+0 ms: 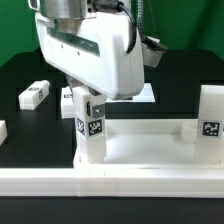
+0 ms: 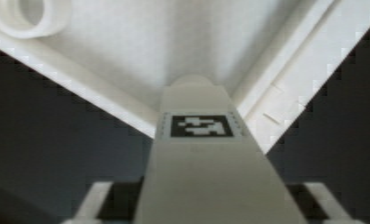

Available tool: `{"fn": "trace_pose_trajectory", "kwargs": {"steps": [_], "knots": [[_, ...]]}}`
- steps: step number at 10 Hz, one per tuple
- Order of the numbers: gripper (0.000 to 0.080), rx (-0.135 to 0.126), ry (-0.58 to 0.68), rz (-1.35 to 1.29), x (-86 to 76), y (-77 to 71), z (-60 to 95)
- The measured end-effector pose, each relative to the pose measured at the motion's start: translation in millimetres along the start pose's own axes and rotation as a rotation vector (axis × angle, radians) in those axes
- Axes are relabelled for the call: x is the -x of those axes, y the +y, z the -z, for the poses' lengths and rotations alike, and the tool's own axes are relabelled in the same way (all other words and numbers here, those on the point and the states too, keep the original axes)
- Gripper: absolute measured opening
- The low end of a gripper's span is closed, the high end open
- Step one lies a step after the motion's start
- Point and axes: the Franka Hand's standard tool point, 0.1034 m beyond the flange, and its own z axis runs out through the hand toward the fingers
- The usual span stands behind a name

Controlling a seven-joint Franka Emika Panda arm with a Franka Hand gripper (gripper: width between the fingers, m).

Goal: Assemble desk

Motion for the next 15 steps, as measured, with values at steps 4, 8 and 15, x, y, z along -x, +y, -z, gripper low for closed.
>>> {"fn": "trace_pose_trajectory", "kwargs": {"steps": [4, 8, 15], "knots": [[0.0641, 0.008, -0.001, 0.308, 2.0, 0.0, -0.7], [0.0649, 0.021, 0.004, 0.716, 5.4, -2.7, -0.3], [0.0649, 0.031, 0.006, 1.286, 3.7, -2.7, 3.4]]}}
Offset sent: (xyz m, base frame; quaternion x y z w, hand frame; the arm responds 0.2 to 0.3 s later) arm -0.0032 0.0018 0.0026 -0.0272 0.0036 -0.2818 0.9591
